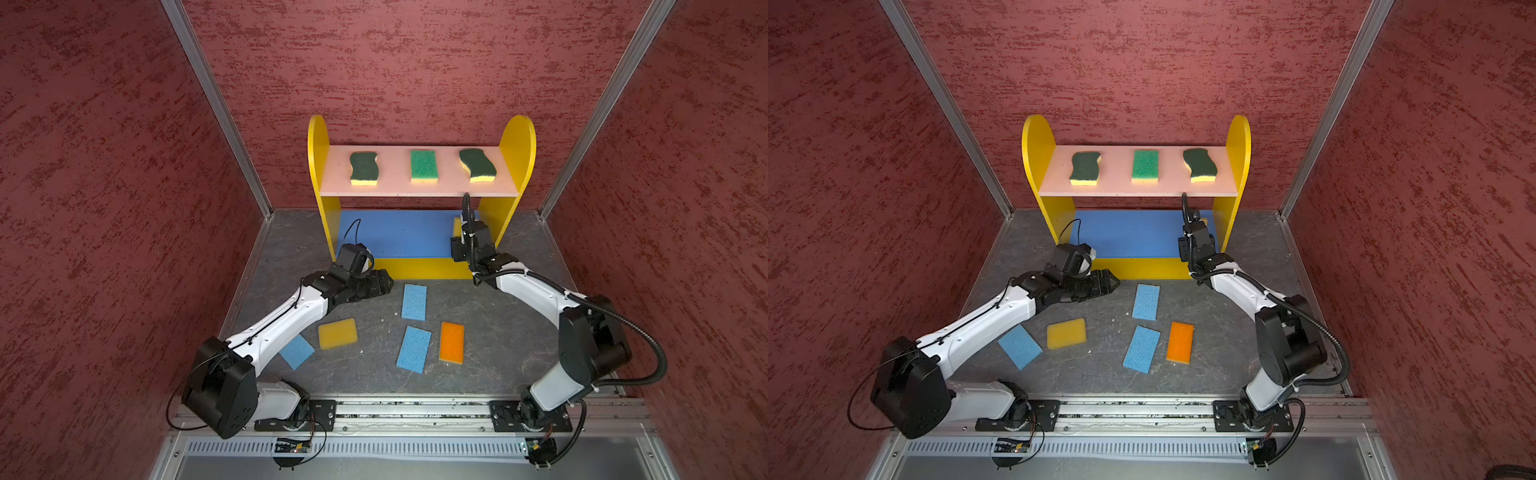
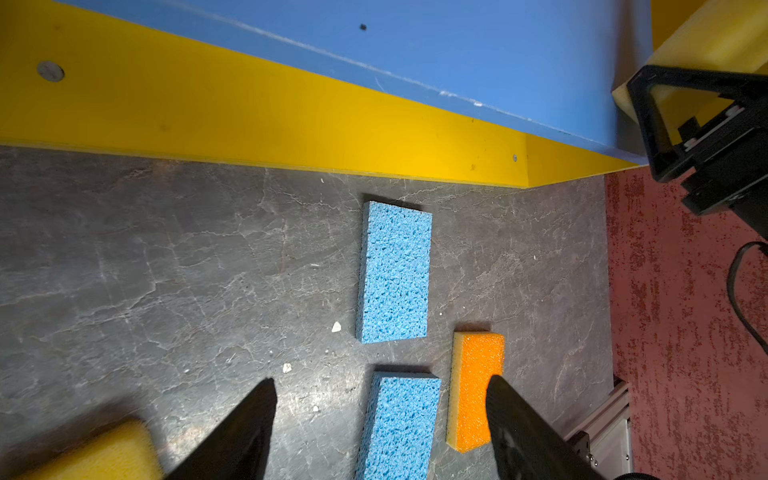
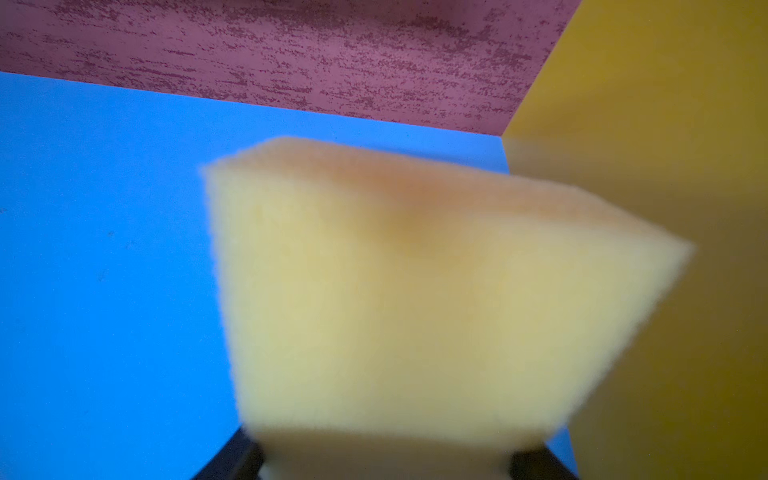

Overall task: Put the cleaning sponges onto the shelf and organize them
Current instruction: 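Lower the yellow sponge with the right gripper onto the blue shelf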

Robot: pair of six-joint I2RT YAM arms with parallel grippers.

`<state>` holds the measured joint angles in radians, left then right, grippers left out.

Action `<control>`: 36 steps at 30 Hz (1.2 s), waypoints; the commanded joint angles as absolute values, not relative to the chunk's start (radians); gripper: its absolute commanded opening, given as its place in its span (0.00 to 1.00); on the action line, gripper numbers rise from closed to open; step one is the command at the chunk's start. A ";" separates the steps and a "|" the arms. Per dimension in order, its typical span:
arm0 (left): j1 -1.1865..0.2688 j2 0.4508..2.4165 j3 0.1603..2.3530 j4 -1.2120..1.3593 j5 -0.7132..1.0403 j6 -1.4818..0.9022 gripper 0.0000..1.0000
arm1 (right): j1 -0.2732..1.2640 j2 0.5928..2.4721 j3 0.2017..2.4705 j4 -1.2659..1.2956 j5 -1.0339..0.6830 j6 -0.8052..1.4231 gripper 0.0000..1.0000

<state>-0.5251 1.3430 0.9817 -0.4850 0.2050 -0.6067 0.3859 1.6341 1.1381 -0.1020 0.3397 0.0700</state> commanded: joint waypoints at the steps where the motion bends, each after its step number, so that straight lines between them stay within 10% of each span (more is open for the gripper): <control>1: -0.532 1.357 0.977 -0.457 0.218 -0.618 0.80 | 0.371 1.641 1.169 -0.144 0.382 0.058 0.67; 36: -0.542 1.343 0.974 -0.479 0.206 -0.626 0.80 | 0.372 1.691 1.229 -0.168 0.382 0.018 0.81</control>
<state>-0.5343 1.3552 0.9817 -0.4717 0.2073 -0.6239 0.3843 1.6711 1.1870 -0.1253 0.3603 0.0326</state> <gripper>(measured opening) 0.796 0.811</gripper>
